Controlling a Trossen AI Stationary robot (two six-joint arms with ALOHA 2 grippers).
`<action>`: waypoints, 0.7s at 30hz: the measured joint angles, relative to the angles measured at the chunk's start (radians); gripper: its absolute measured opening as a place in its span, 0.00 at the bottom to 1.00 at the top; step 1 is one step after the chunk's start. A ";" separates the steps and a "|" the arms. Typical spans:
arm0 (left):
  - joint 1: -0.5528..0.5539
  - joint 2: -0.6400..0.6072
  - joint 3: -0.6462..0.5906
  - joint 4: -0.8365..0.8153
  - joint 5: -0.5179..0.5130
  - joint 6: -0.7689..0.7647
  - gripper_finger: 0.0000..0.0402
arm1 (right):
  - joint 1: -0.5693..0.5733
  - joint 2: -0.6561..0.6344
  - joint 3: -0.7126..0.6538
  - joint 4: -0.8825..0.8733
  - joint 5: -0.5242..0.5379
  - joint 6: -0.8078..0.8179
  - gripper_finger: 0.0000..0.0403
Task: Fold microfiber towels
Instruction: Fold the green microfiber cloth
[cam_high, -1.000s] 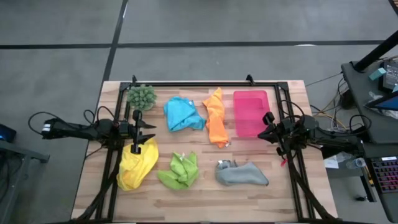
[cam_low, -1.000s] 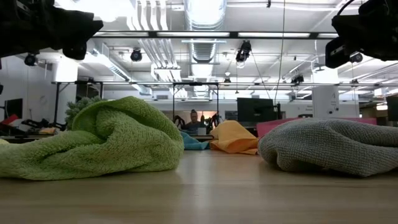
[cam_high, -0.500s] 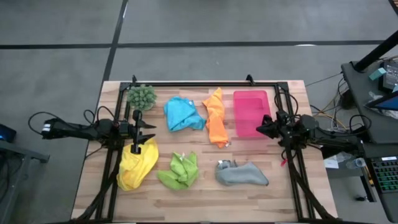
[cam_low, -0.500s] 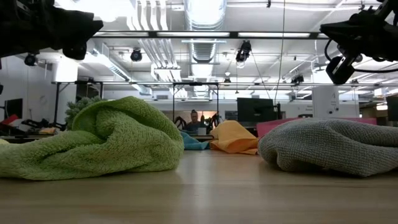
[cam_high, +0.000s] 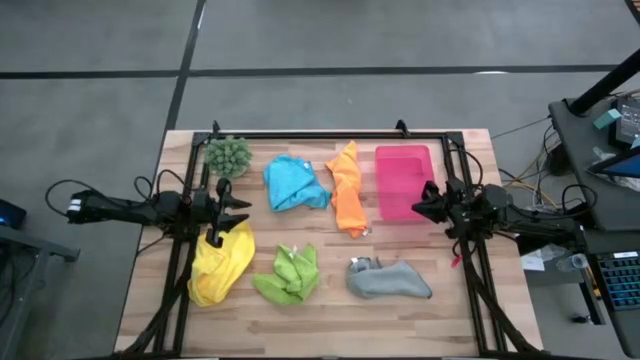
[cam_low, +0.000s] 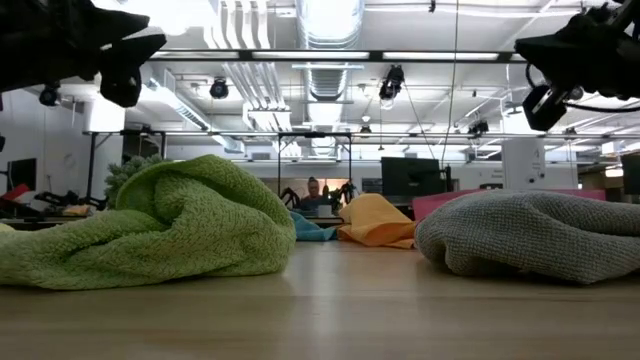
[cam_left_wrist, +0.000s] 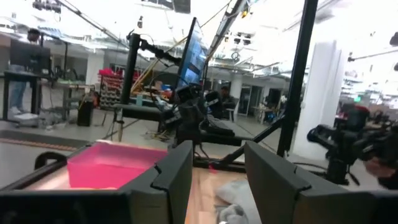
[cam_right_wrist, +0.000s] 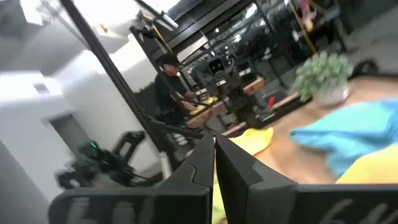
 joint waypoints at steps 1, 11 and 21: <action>0.000 0.000 0.000 0.010 0.000 -0.002 0.33 | 0.000 0.000 0.000 0.000 0.000 -0.043 0.02; 0.000 0.015 0.000 0.111 -0.008 -0.230 0.33 | 0.000 0.005 0.000 0.001 0.023 -0.117 0.02; 0.000 0.101 0.000 0.161 -0.211 -0.297 0.33 | -0.001 0.083 0.000 0.043 0.287 -0.069 0.02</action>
